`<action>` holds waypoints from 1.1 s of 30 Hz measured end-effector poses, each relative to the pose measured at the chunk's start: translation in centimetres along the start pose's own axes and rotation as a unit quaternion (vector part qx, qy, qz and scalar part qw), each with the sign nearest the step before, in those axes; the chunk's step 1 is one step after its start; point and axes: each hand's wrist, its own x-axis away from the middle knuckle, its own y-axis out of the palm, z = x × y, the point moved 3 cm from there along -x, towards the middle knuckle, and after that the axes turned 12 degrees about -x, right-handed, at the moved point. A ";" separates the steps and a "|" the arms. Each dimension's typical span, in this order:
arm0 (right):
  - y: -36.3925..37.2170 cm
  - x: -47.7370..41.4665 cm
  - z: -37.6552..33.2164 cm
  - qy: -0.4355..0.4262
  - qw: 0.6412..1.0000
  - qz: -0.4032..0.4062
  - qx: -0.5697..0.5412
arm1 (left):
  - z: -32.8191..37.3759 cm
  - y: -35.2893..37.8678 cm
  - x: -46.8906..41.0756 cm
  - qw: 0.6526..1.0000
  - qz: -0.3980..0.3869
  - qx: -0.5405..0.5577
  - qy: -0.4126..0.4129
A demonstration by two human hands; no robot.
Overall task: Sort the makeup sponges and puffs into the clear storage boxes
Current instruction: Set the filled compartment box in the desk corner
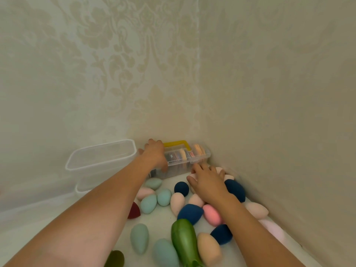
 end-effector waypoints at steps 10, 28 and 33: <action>0.0 0.1 0.3 -0.004 1.000 0.002 -0.012 | -0.8 1.9 0.7 0.996 0.013 -0.075 0.046; -0.2 0.4 0.1 -0.007 1.000 0.003 -0.014 | -0.8 4.7 6.7 0.998 -0.035 -0.040 0.035; -0.3 0.4 0.2 -0.002 1.000 0.007 -0.010 | -0.8 4.9 6.6 0.996 -0.025 0.067 0.050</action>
